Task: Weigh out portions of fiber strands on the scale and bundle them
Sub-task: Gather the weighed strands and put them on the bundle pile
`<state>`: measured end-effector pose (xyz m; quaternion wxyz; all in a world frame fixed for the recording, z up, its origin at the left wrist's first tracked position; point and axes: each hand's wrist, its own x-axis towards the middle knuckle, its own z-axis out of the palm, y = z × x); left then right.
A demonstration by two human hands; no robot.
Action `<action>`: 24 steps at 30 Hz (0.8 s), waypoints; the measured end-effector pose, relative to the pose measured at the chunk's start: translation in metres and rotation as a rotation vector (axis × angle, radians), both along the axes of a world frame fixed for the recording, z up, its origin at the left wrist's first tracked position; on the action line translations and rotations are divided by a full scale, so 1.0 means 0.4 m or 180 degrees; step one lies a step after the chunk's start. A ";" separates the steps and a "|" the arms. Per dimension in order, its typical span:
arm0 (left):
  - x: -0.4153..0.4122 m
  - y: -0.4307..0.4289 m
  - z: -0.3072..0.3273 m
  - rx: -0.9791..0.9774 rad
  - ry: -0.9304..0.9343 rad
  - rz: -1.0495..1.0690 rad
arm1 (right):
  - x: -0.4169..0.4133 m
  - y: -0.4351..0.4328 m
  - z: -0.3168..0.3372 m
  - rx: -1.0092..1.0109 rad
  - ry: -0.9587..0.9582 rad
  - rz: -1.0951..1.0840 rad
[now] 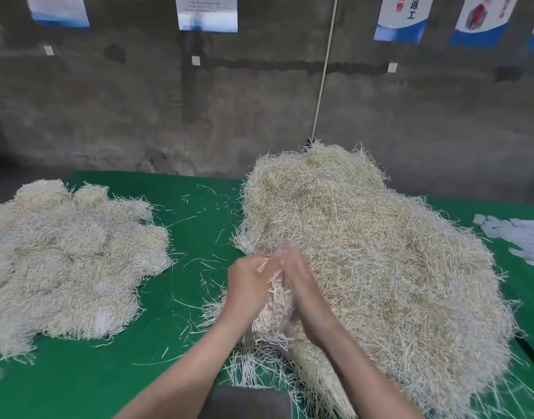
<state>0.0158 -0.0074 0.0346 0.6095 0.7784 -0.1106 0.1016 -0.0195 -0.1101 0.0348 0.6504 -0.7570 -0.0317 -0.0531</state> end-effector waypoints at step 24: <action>0.011 -0.032 0.028 -0.1698 0.2192 0.0114 | 0.049 0.051 -0.022 -0.0953 -0.0877 -0.1286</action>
